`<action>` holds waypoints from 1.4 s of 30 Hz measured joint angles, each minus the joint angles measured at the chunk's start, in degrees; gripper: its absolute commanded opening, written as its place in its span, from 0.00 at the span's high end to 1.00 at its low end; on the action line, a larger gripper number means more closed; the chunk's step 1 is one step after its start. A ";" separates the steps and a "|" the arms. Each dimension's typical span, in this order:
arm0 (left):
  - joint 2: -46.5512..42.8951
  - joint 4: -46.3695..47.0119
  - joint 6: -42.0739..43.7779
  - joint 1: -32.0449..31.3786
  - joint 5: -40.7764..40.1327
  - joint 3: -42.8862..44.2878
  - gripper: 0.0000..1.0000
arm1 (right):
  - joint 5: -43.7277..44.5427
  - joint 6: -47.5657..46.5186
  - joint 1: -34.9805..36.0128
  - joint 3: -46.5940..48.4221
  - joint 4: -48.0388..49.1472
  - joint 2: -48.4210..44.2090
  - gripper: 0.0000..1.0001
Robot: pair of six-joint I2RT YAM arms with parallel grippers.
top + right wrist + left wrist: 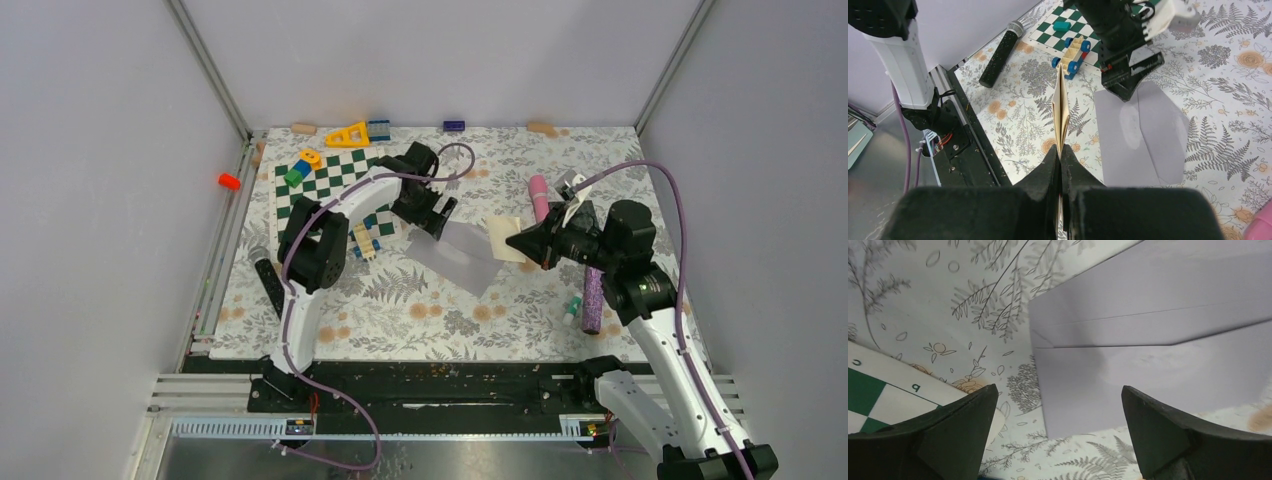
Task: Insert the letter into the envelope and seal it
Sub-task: Adjust the envelope at the center of the board.
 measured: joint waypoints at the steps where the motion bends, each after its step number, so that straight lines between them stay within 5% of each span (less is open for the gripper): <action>1: 1.46 -0.07 -0.13 0.00 -1.16 0.31 0.01 | -0.02 0.00 0.00 0.00 0.04 -0.15 1.00; 11: 3.91 -3.45 -0.42 1.09 -8.48 0.63 0.01 | -0.09 0.02 0.00 -0.15 0.35 -0.11 1.00; 42: -0.63 -9.38 7.89 6.71 -6.60 -7.08 0.01 | -0.17 1.66 -0.04 -0.31 0.46 -0.46 1.00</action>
